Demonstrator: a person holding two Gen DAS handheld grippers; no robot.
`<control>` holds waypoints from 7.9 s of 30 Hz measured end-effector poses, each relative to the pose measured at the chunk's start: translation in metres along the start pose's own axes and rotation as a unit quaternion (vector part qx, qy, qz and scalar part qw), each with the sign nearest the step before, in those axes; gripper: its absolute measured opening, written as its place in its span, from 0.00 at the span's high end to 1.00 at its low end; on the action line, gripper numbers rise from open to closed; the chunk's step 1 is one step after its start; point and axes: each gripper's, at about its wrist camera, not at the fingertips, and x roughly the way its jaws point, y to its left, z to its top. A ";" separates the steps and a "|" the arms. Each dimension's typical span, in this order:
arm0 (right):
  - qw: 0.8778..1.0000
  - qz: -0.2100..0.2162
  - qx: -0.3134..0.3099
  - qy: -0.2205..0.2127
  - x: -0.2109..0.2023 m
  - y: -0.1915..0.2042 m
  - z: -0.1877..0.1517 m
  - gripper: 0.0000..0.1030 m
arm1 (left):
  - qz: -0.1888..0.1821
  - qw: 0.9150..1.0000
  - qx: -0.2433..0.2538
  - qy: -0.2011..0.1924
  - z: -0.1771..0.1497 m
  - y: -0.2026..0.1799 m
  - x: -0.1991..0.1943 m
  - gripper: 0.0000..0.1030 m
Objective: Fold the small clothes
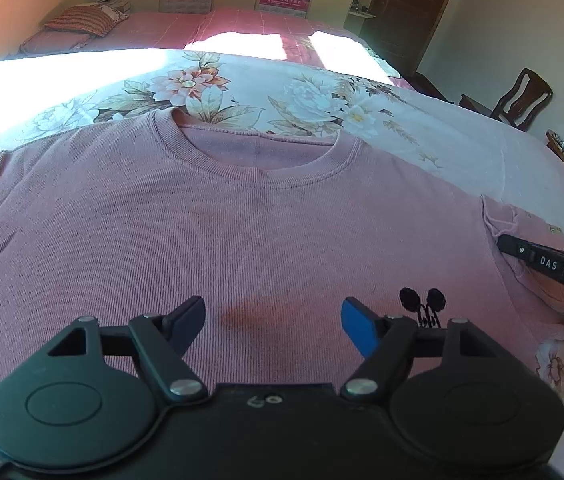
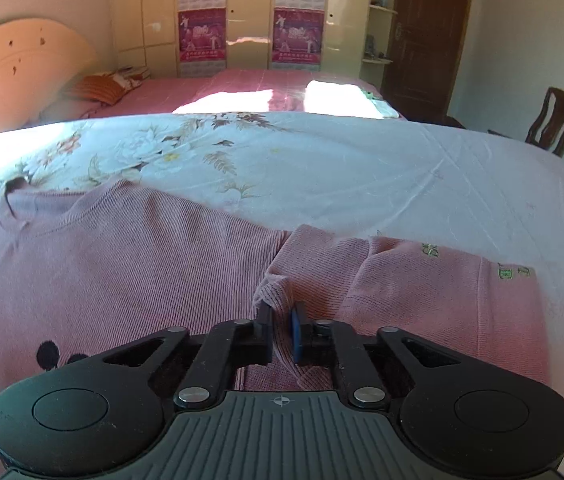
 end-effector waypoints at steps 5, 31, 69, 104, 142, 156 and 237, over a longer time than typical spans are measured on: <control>0.997 0.069 0.030 -0.031 -0.038 0.015 0.015 0.93 | -0.005 1.000 -0.021 -0.010 0.004 0.010 -0.005 0.29; 0.998 0.056 0.011 -0.002 -0.094 0.046 -0.062 0.57 | -0.109 0.983 -0.144 0.035 -0.026 0.021 0.014 0.43; 1.000 -0.009 -0.023 -0.001 -0.071 0.030 -0.081 0.58 | -0.051 0.974 -0.190 -0.114 -0.004 0.098 -0.035 0.94; 0.996 0.032 0.083 0.013 0.038 -0.016 0.033 0.91 | 0.000 0.989 -0.117 -0.095 0.009 0.081 0.025 0.84; 0.982 0.175 -0.075 0.000 -0.069 0.243 -0.042 0.49 | 0.136 0.928 -0.329 -0.111 -0.071 0.341 -0.138 0.30; 0.981 0.173 -0.085 0.019 -0.028 0.355 -0.044 0.49 | 0.115 0.891 -0.410 -0.157 -0.058 0.495 -0.124 0.45; 0.985 0.112 0.128 0.014 -0.046 0.139 -0.044 0.46 | 0.071 0.993 -0.063 -0.064 -0.041 0.234 -0.060 0.35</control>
